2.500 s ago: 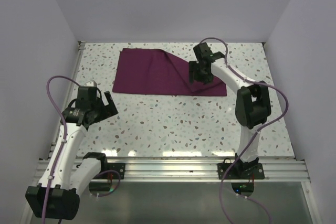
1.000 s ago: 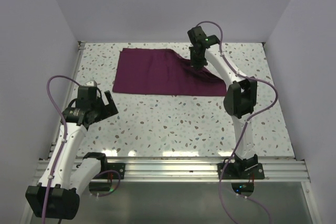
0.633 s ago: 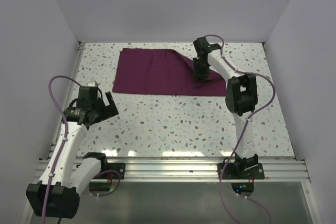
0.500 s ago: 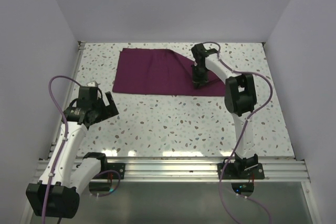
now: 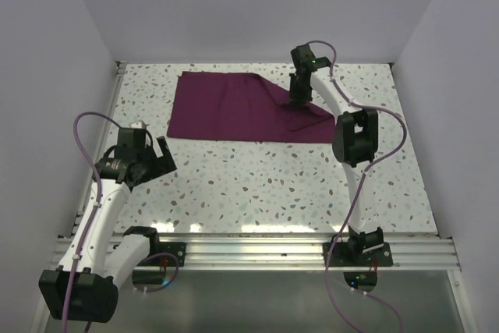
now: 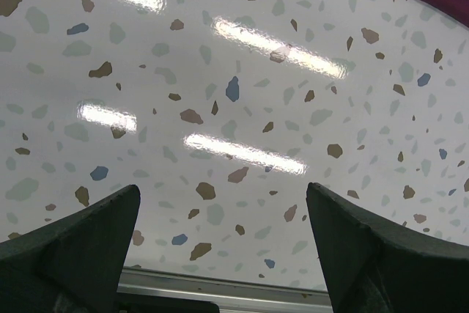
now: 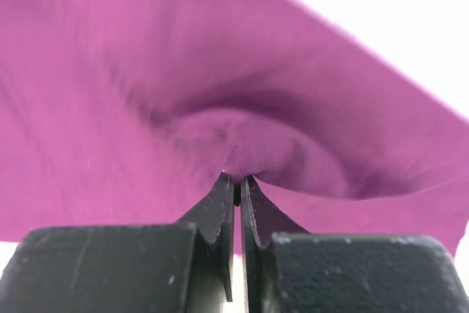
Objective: Open and lay out the surgical kit
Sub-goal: Open the surgical kit at the center of the board.
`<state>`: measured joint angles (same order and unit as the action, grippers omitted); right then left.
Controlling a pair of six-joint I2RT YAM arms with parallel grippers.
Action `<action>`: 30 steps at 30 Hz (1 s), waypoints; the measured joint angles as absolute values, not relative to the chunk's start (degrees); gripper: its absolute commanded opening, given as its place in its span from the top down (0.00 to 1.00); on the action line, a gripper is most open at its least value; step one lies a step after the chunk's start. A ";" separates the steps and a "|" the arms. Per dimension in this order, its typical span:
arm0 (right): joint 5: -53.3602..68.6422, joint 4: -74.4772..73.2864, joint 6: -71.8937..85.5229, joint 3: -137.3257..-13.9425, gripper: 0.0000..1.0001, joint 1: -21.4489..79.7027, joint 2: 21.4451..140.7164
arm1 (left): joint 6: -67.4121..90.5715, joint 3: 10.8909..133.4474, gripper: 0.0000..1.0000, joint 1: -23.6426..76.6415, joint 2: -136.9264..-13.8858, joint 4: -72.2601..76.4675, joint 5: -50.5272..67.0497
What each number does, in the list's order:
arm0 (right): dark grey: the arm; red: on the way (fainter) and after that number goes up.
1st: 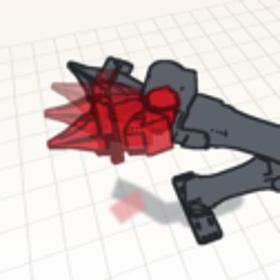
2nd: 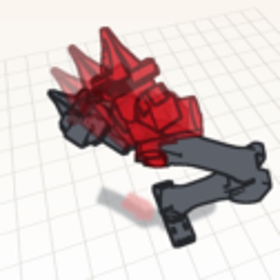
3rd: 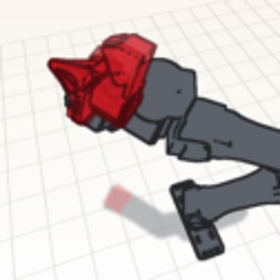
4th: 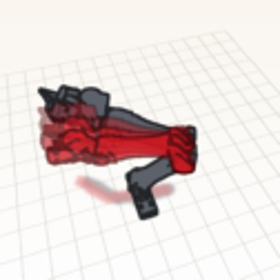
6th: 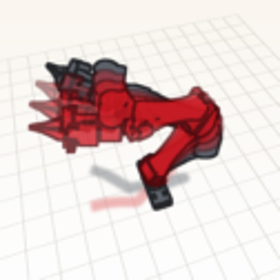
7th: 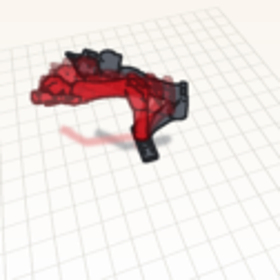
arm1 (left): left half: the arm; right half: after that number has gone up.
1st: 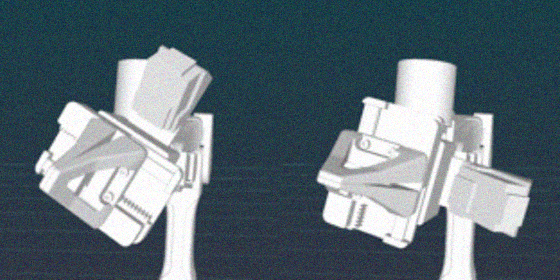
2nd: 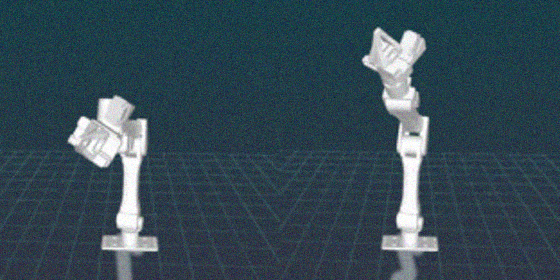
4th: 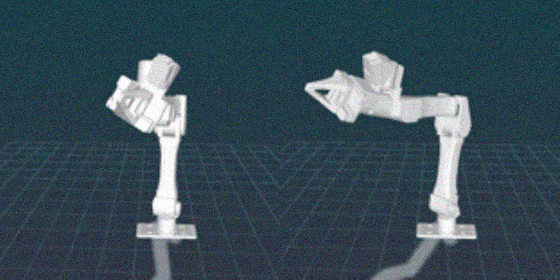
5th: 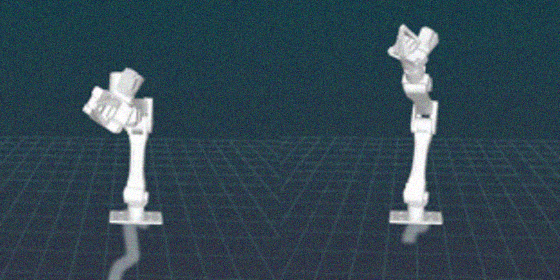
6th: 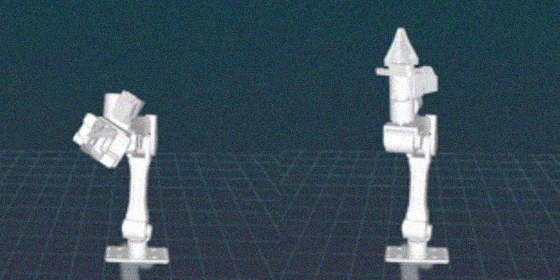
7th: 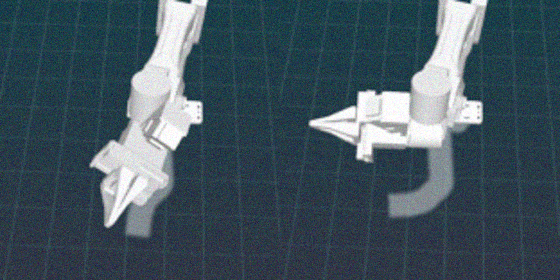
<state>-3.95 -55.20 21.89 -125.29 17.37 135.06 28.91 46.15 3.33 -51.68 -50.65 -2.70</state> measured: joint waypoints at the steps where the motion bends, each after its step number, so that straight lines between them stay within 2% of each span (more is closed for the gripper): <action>1: -4.38 -55.11 22.09 -127.04 1.00 16.67 135.87 | 28.91 46.15 0.00 3.33 -51.68 -50.63 -2.72; 7: -8.40 -53.56 24.93 -137.19 1.00 11.27 141.16 | 28.88 46.13 0.00 3.33 -51.68 -50.61 -2.39; 8: -9.10 -52.47 25.47 -137.49 0.90 10.33 141.38 | 28.88 46.11 0.00 3.33 -51.70 -50.61 -2.22; 9: -9.78 -51.29 26.00 -137.49 0.72 9.45 141.40 | 28.86 46.09 0.00 3.33 -51.77 -50.63 -2.04; 10: -10.20 -50.13 26.55 -137.49 0.50 8.58 141.40 | 28.86 46.06 0.00 3.33 -51.86 -50.57 -1.85; 11: -10.87 -48.97 27.22 -137.58 0.02 7.81 141.43 | 28.86 46.04 0.00 3.33 -52.01 -50.57 -1.69; 19: -12.40 -43.62 28.27 -137.08 0.02 6.70 141.62 | 28.69 46.02 0.00 3.33 -52.42 -50.48 -1.19; 30: -5.87 -38.89 27.33 -99.31 0.14 11.27 119.87 | 28.29 46.02 0.00 3.36 -51.75 -50.46 -1.19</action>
<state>-5.87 -38.89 27.33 -99.31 11.27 119.87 28.29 46.02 3.36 -51.75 -50.46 -1.19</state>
